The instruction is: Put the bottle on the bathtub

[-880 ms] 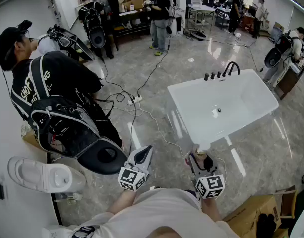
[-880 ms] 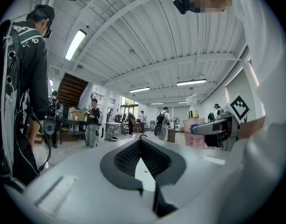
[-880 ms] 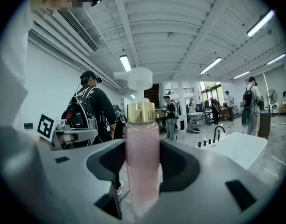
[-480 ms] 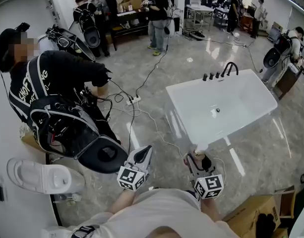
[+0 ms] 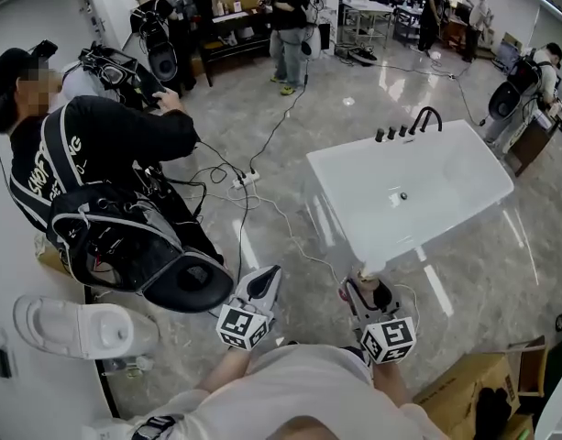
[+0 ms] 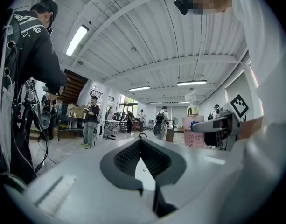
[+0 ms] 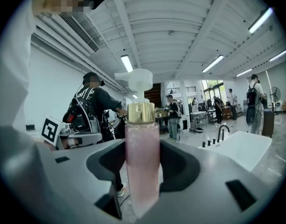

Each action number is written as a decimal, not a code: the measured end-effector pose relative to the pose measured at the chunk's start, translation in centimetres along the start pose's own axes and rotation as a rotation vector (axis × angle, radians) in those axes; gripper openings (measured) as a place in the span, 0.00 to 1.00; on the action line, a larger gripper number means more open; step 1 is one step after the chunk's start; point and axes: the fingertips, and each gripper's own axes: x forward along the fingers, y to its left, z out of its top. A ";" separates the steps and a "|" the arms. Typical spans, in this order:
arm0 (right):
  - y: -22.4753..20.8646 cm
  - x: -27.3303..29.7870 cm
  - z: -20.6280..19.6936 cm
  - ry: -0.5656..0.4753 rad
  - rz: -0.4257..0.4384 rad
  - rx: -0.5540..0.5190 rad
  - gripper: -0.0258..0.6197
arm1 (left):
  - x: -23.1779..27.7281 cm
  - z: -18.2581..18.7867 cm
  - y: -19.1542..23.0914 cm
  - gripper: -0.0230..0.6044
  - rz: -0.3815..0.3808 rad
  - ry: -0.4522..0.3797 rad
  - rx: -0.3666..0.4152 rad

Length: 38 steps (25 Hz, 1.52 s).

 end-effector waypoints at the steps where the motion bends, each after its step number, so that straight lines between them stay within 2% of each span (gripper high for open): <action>1: 0.1 0.2 0.1 0.000 -0.004 -0.001 0.38 | 0.0 0.1 0.3 0.04 -0.004 0.000 0.000; 6: 0.7 1.3 1.1 -0.011 -0.027 0.003 0.38 | -0.2 0.7 2.0 0.04 -0.023 -0.002 0.006; 13: 0.3 3.6 1.2 -0.006 -0.043 0.020 0.38 | 0.2 1.0 4.6 0.04 -0.006 -0.009 0.001; 21: -3.3 11.7 2.1 -0.006 0.008 0.005 0.38 | 5.5 0.6 10.2 0.04 0.039 -0.002 0.000; 27: -8.4 20.2 3.3 -0.029 0.061 0.030 0.38 | 13.2 1.2 15.7 0.04 0.079 -0.016 -0.013; 35: -17.5 33.4 6.1 -0.008 0.141 0.007 0.38 | 26.9 4.7 23.9 0.04 0.147 -0.093 0.035; 38: -20.4 37.3 7.7 -0.018 0.153 -0.005 0.38 | 31.6 6.3 26.2 0.04 0.151 -0.113 0.063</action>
